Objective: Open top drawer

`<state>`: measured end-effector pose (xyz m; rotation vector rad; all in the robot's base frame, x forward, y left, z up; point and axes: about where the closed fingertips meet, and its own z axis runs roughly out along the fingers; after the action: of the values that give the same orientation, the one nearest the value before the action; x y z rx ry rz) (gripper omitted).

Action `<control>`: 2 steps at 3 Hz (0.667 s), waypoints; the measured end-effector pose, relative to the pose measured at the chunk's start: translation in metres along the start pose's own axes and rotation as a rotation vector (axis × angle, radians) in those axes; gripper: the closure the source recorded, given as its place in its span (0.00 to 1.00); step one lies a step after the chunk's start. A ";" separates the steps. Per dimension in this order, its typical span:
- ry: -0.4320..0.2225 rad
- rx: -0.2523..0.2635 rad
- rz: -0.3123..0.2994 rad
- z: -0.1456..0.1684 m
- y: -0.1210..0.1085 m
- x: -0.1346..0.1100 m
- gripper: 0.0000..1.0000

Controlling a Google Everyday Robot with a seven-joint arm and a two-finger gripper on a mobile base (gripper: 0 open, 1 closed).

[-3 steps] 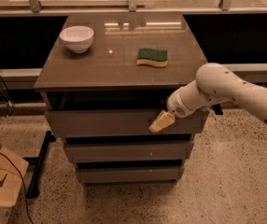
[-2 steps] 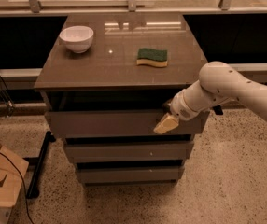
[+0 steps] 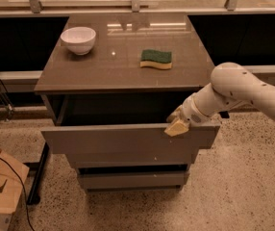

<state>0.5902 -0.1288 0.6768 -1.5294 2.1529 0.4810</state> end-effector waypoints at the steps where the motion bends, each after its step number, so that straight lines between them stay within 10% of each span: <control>1: 0.000 0.000 0.000 -0.001 0.000 0.000 0.86; 2: 0.000 -0.001 0.000 -0.001 0.000 -0.001 0.63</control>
Offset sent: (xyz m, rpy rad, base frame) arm 0.0000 0.0000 0.0007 0.0000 0.0000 0.0000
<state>0.5903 -0.1287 0.6782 -1.5302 2.1529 0.4812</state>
